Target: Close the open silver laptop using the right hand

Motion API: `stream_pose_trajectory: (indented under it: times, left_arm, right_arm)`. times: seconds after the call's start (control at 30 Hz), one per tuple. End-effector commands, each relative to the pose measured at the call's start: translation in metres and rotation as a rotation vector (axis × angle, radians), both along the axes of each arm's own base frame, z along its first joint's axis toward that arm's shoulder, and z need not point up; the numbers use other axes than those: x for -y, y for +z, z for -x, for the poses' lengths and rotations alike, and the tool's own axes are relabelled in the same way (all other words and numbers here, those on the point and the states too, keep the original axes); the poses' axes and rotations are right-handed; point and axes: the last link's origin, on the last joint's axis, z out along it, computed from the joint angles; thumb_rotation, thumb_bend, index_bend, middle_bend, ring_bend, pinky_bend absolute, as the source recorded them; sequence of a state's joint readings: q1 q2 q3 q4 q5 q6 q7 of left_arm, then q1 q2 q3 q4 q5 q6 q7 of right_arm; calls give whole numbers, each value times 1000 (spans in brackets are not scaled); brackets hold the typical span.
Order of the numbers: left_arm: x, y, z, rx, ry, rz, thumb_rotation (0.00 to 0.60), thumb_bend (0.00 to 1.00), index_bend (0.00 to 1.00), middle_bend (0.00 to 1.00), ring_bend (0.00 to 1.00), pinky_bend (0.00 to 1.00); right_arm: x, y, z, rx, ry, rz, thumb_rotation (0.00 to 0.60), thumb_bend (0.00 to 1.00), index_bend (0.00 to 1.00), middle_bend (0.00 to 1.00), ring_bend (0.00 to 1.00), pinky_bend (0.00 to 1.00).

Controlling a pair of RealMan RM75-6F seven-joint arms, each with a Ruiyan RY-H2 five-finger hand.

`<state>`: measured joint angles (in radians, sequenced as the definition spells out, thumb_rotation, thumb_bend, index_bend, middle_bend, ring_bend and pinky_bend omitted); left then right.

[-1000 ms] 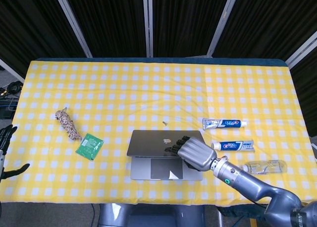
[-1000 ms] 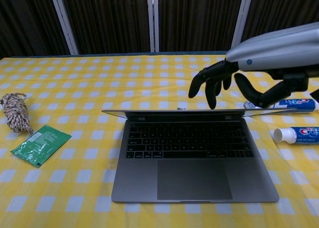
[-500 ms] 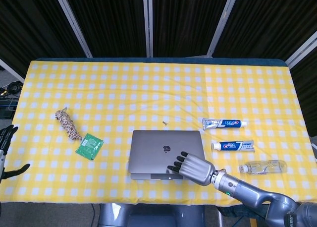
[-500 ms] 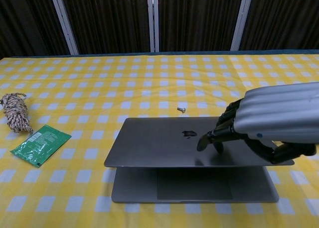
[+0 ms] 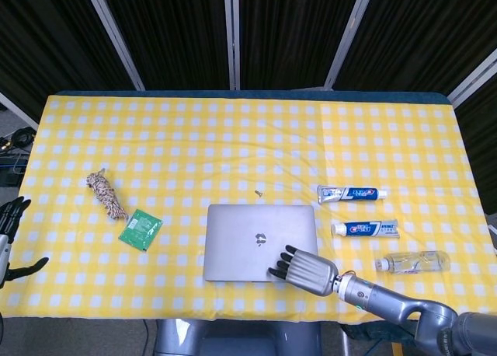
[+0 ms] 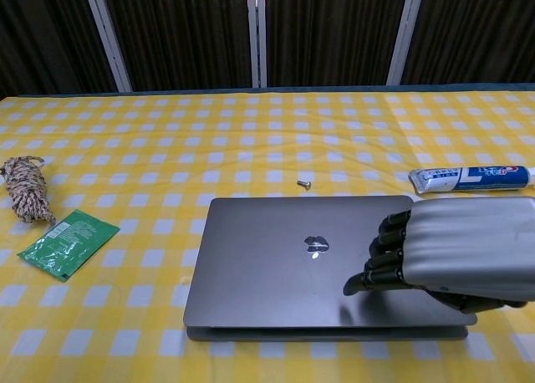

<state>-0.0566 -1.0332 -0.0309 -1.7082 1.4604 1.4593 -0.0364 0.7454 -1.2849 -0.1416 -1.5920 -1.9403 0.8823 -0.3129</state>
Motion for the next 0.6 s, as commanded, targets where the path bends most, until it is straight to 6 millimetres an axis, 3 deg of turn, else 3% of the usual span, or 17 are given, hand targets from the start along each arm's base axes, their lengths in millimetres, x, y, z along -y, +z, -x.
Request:
stream_pose_trajectory:
  times: [0.03,0.2,0.43,0.5,0.53,0.6]
  left_arm:
    - [0,-1,0,0,-2,2,600,0,0,0,0,0]
    - [0,-3,0,-4,1,10,600,0,0,0,0,0]
    - [0,-2,0,-1,2,4,600,0,0,0,0,0]
    - [0,-1,1,2,4,0,600,0,0,0,0,0]
    - [0,0,1,6,4,-3,600,0,0,0,0,0]
    - [1,2,1,7,-1,-5,600,0,0,0,0,0]
  right_arm:
    - [-2,-3,4,-2,-3,-5,600,1000,180,303,263,292]
    - [-1,-1,7,18,-8,8,600,1000,180,303,263,293]
    - [8,21,0,101,-27,69,600,1000,174,297,258,292]
    - [14,39,-1,160,-52,118,600,1000,171,294,256,293]
    - [22,66,1,236,-91,204,600,1000,168,291,255,292]
    - [23,90,7,292,-125,269,600,967,158,276,250,272]
